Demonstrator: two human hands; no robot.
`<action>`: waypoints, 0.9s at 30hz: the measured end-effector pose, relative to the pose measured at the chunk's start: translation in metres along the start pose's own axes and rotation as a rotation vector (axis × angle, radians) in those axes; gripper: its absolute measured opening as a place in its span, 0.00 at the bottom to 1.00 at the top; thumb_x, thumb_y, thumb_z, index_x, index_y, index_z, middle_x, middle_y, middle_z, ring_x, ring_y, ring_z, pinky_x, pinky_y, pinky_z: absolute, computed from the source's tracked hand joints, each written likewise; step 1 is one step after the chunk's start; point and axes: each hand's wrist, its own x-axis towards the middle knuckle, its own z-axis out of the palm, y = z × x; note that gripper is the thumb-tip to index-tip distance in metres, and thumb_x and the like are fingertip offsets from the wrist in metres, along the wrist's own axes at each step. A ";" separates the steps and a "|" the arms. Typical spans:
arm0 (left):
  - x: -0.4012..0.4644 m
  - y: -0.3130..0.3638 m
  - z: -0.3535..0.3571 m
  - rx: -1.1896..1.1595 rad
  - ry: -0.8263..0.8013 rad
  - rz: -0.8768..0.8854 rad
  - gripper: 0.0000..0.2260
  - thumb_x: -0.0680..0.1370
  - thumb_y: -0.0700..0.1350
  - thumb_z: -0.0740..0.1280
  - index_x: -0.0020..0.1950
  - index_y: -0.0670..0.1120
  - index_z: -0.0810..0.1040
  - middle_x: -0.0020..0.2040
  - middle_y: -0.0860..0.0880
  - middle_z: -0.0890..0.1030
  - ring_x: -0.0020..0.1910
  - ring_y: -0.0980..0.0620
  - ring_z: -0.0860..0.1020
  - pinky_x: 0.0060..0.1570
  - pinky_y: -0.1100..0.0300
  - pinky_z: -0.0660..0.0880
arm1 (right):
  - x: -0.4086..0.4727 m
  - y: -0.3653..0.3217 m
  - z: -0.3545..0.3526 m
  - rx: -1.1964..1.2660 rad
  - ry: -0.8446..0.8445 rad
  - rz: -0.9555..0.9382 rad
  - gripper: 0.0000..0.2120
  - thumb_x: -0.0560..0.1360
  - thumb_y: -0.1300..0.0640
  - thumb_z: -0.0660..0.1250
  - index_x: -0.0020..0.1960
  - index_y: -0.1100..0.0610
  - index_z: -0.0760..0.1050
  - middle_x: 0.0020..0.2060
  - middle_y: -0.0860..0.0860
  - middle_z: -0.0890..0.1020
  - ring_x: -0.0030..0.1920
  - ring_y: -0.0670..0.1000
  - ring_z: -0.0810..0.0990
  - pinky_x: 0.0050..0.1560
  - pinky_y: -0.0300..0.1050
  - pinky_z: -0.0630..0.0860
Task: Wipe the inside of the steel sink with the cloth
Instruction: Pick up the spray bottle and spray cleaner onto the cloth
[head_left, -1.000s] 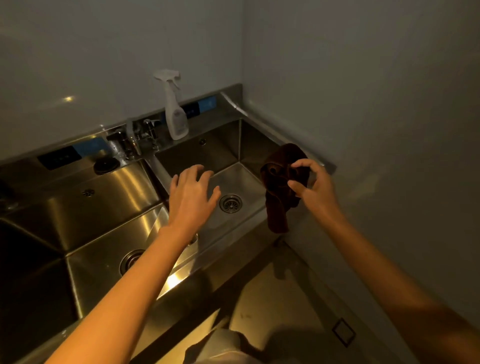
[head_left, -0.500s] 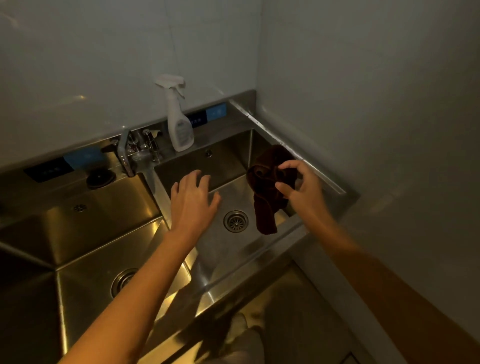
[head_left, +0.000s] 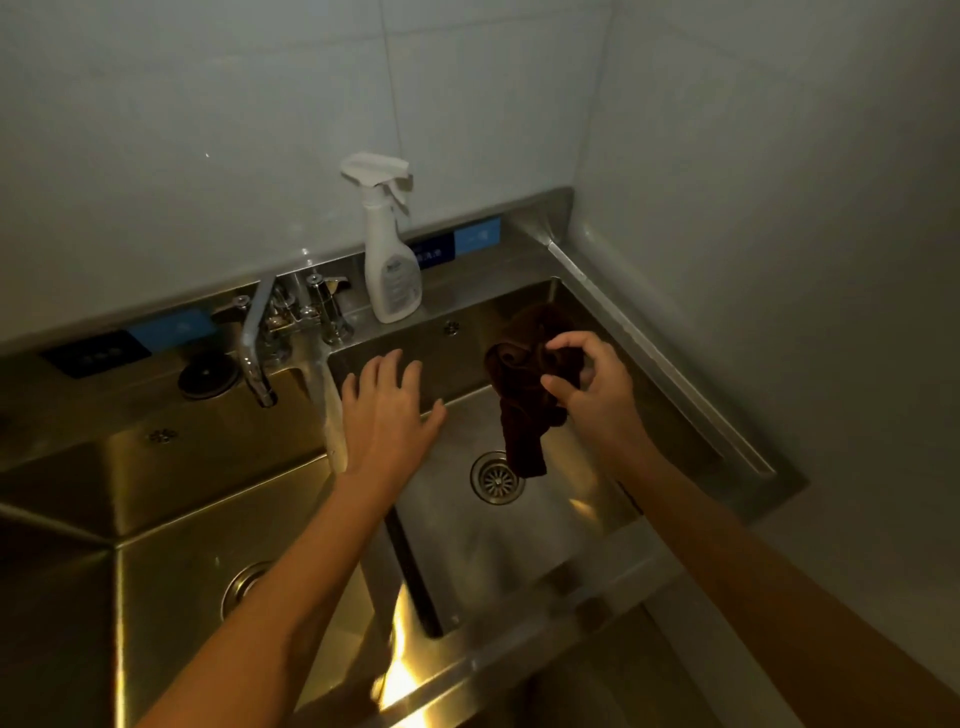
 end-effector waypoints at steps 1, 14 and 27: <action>0.006 -0.001 0.004 0.011 -0.010 -0.013 0.25 0.77 0.56 0.64 0.71 0.46 0.68 0.73 0.43 0.66 0.73 0.44 0.62 0.72 0.43 0.59 | 0.009 0.003 0.004 0.000 -0.006 0.011 0.18 0.72 0.67 0.68 0.51 0.46 0.74 0.58 0.47 0.72 0.58 0.51 0.77 0.54 0.55 0.81; 0.107 0.002 0.054 0.005 0.063 -0.224 0.36 0.76 0.56 0.66 0.77 0.45 0.55 0.77 0.40 0.56 0.76 0.41 0.57 0.72 0.43 0.59 | 0.132 0.044 0.025 -0.049 -0.193 0.033 0.19 0.72 0.65 0.69 0.52 0.42 0.74 0.59 0.45 0.70 0.61 0.52 0.75 0.56 0.56 0.80; 0.220 -0.001 0.100 -0.237 0.303 -0.538 0.50 0.73 0.57 0.71 0.78 0.43 0.38 0.78 0.35 0.41 0.77 0.35 0.47 0.74 0.39 0.55 | 0.205 0.070 0.052 -0.105 -0.288 0.035 0.19 0.72 0.65 0.69 0.52 0.41 0.73 0.58 0.43 0.69 0.61 0.49 0.74 0.59 0.55 0.78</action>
